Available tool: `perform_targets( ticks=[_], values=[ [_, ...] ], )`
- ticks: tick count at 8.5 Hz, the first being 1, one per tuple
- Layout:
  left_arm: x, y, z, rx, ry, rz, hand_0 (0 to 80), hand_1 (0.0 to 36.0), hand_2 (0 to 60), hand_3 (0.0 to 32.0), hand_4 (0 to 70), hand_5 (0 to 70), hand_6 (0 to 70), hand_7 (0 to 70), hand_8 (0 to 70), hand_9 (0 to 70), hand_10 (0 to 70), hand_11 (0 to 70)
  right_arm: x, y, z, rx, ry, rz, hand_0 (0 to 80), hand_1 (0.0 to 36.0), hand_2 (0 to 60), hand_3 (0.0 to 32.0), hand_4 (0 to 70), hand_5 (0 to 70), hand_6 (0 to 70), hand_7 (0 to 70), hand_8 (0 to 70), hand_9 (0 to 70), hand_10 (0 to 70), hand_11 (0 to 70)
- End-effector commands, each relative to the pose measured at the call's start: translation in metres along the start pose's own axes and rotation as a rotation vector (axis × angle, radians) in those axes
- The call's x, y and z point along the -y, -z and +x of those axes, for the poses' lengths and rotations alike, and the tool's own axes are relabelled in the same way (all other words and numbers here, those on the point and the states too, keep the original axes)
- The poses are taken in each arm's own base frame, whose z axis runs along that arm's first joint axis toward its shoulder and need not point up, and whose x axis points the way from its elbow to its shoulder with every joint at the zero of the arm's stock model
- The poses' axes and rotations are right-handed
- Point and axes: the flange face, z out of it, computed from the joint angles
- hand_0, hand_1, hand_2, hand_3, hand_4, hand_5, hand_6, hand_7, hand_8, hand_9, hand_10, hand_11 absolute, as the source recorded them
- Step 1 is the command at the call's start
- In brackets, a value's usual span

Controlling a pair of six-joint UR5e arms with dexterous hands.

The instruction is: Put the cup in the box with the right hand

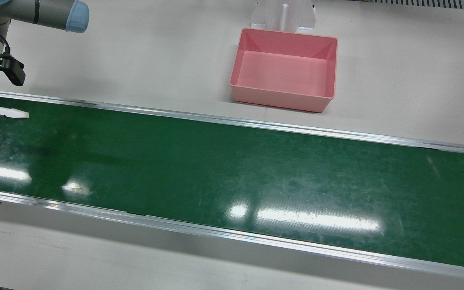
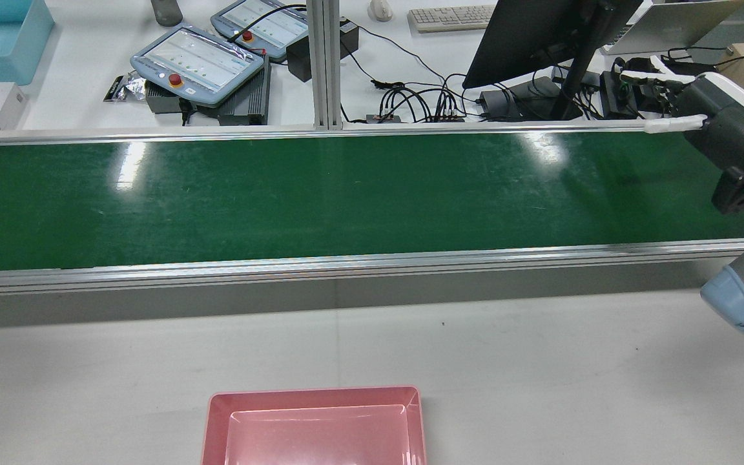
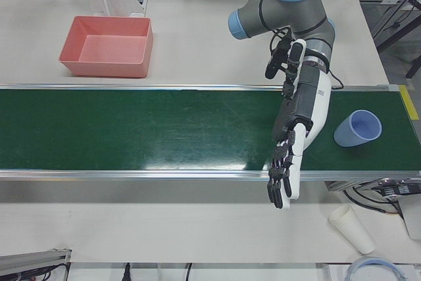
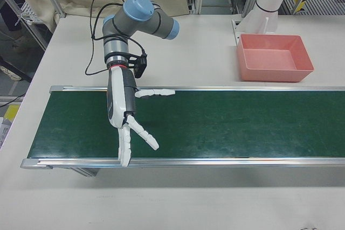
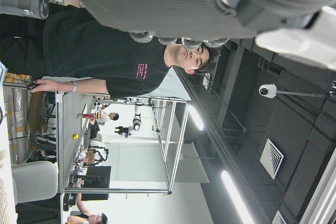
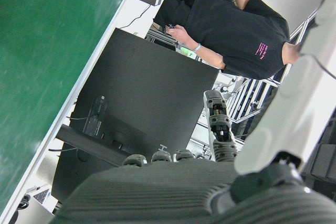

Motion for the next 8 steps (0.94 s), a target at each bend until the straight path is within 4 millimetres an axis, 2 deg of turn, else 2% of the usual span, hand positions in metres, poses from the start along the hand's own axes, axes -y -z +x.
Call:
perform_targets(
  ticks=[1,2,3,4,5,6,7,8],
  values=[
    [0.0,0.0,0.0,0.0,0.0,0.0,0.0,0.0,0.0,0.0,0.0,0.0,0.0,0.0,0.0,0.0,0.0,0.0,-0.001,0.0,0.0,0.0,0.003,-0.001,47.3,10.5,3.5,0.4,7.2,3.1,0.5,2.2,0.0,0.0,0.0,0.0],
    [0.001,0.0,-0.001,0.001,0.0,0.002,0.0,0.0,0.0,0.0,0.0,0.0,0.0,0.0,0.0,0.0,0.0,0.0,-0.001,0.0,-0.002,0.019,0.01,0.006,47.2,10.6,3.5,0.4,7.2,3.1,0.5,2.2,0.0,0.0,0.0,0.0],
    [0.0,0.0,0.0,0.0,0.0,0.0,0.0,0.0,0.0,0.0,0.0,0.0,0.0,0.0,0.0,0.0,0.0,0.0,0.0,-0.003,-0.008,0.091,0.031,0.006,46.3,12.5,10.4,1.0,5.5,3.1,0.4,1.7,0.0,0.0,0.0,0.0],
    [0.0,0.0,0.0,0.0,0.0,0.0,0.0,0.0,0.0,0.0,0.0,0.0,0.0,0.0,0.0,0.0,0.0,0.0,-0.004,-0.009,-0.009,0.127,0.061,-0.031,47.1,11.5,6.4,5.4,4.6,3.2,0.0,0.0,0.0,0.0,0.0,0.0],
    [0.0,0.0,0.0,0.0,0.0,0.0,0.0,0.0,0.0,0.0,0.0,0.0,0.0,0.0,0.0,0.0,0.0,0.0,-0.005,-0.011,-0.007,0.13,0.079,-0.039,48.5,9.6,0.0,7.6,4.0,3.3,0.0,0.0,0.0,0.0,0.0,0.0],
    [0.0,0.0,-0.001,0.001,0.0,0.0,0.0,0.0,0.0,0.0,0.0,0.0,0.0,0.0,0.0,0.0,0.0,0.0,0.003,-0.016,-0.003,0.134,0.087,-0.038,48.5,10.9,2.9,9.2,1.8,3.6,0.0,0.0,0.0,0.0,0.0,0.4],
    [0.0,0.0,0.0,0.0,0.0,0.0,0.0,0.0,0.0,0.0,0.0,0.0,0.0,0.0,0.0,0.0,0.0,0.0,0.017,-0.026,0.005,0.153,0.071,-0.073,48.7,9.9,0.0,10.2,2.8,3.5,0.0,0.0,0.0,0.0,0.0,0.0],
    [0.0,0.0,0.0,0.0,0.0,0.0,0.0,0.0,0.0,0.0,0.0,0.0,0.0,0.0,0.0,0.0,0.0,0.0,0.012,-0.026,0.003,0.161,0.061,-0.086,46.9,9.7,3.2,9.6,3.9,3.1,0.0,0.0,0.0,0.0,0.0,0.2]
  ],
)
